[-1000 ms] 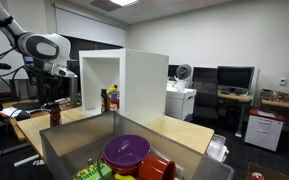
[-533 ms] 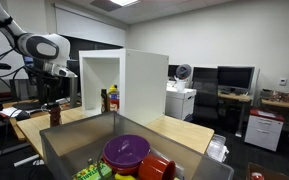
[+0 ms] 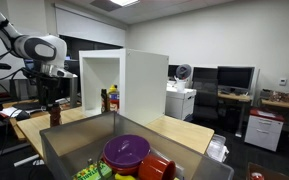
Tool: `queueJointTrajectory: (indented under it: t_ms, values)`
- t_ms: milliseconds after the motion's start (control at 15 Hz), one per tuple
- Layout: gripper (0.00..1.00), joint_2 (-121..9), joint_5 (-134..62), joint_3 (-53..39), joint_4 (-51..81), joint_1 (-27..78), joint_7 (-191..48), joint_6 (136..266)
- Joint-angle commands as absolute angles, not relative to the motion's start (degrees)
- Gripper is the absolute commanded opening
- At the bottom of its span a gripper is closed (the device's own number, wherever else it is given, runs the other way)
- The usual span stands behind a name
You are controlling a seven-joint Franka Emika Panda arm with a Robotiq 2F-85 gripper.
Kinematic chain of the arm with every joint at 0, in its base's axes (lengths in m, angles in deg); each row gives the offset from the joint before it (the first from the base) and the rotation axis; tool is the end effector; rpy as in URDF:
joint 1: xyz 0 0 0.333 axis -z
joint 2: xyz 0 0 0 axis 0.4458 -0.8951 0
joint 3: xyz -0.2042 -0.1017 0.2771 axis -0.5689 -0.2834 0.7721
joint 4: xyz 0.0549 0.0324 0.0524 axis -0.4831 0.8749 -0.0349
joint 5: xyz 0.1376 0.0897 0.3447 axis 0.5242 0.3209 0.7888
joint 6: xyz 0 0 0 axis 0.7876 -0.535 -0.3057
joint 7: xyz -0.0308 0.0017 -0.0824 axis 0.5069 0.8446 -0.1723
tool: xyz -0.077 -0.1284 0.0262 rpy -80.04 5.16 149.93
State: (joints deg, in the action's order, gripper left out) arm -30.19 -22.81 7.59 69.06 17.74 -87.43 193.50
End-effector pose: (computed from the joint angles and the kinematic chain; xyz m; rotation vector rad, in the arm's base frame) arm 0.3726 0.1431 0.3181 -3.0807 0.2287 0.3081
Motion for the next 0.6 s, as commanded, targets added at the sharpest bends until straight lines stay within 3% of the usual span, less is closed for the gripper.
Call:
queueJointTrajectory:
  t_ms: [0, 533]
  values:
    - [1.00, -29.20, -23.95, 7.93, 70.29, 17.93, -89.55, 193.36]
    - [1.00, -31.61, -24.18, 6.83, 68.43, 18.92, -88.80, 193.24]
